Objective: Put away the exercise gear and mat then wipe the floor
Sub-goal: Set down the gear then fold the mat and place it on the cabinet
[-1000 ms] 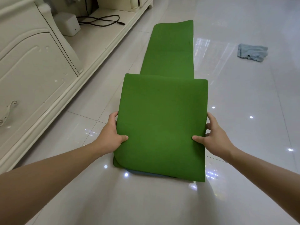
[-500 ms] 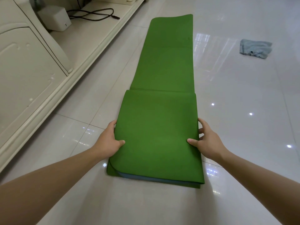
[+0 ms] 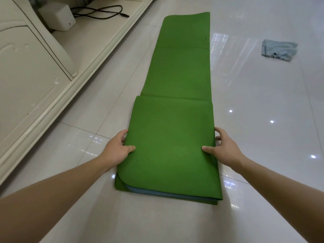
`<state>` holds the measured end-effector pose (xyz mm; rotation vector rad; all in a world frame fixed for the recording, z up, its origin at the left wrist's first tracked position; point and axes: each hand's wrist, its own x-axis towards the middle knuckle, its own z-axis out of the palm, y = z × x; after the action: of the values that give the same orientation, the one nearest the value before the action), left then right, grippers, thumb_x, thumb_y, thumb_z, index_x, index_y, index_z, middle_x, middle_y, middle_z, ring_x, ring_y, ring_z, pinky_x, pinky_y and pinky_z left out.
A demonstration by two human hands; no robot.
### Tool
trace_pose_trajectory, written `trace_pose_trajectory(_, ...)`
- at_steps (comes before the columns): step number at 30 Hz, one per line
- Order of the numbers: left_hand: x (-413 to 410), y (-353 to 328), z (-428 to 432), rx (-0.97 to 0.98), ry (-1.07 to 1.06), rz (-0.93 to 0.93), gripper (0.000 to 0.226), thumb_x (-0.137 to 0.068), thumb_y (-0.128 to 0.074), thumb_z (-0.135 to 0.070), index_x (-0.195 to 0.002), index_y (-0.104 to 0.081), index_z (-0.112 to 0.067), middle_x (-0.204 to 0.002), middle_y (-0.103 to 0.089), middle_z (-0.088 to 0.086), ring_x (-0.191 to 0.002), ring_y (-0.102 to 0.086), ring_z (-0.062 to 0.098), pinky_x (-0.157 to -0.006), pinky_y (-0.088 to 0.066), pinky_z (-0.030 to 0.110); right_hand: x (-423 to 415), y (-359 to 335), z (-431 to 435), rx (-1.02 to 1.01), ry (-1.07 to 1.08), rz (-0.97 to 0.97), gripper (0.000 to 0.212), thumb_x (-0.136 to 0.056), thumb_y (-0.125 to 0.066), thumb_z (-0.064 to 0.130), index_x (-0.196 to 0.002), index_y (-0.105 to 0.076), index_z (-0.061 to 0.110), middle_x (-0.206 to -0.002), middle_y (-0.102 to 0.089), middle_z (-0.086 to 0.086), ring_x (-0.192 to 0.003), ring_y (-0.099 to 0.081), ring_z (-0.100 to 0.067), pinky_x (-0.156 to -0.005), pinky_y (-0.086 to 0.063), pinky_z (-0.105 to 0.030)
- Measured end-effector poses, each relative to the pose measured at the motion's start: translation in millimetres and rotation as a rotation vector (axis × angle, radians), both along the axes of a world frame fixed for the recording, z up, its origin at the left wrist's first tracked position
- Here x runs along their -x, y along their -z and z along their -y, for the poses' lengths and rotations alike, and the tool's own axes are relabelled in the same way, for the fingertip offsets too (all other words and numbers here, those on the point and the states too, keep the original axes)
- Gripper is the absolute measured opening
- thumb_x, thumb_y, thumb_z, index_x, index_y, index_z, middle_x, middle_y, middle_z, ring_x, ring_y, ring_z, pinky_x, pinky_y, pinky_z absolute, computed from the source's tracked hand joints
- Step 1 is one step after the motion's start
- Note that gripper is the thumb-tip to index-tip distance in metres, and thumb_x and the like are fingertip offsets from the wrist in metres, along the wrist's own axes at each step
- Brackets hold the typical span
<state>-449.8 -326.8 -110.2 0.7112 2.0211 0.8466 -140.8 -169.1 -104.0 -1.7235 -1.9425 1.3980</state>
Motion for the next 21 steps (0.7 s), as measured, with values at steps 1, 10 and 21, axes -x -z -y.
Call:
trace_pose_trajectory(1, 0, 0, 0, -0.001, -0.015, 0.013, 0.063, -0.088, -0.065, 0.000, -0.141, -0.047, -0.028, -0.104, -0.067, -0.004, -0.086, -0.069, 0.011, -0.068, -0.054, 0.022, 0, -1, 0, 0.016, 0.005, -0.015, 0.084, -0.078, -0.079, 0.018, -0.144, -0.030, 0.036, -0.118, -0.057, -0.001, -0.108, -0.058, -0.021, -0.097, -0.046, -0.039)
trace_pose_trajectory(10, 1, -6, 0, 0.023, -0.006, 0.101, 0.068, -0.089, -0.065, 0.001, -0.142, -0.033, -0.028, -0.106, -0.069, 0.007, -0.086, -0.073, 0.025, -0.072, -0.059, 0.038, 2, -13, 2, 0.096, 0.018, -0.147, 0.098, -0.080, -0.073, 0.001, -0.147, -0.017, 0.044, -0.099, -0.059, -0.005, -0.086, -0.068, -0.020, -0.085, -0.055, -0.038)
trace_pose_trajectory(21, -13, -15, 37, 0.033, 0.199, 0.147, 0.102, -0.084, -0.067, 0.009, -0.153, -0.013, -0.044, -0.130, -0.048, 0.000, -0.093, -0.068, 0.008, -0.070, -0.058, 0.025, -23, -14, 29, 0.163, -0.120, -0.131, 0.096, -0.079, -0.072, -0.003, -0.146, -0.023, 0.046, -0.116, -0.049, 0.017, -0.109, -0.060, -0.020, -0.091, -0.052, -0.034)
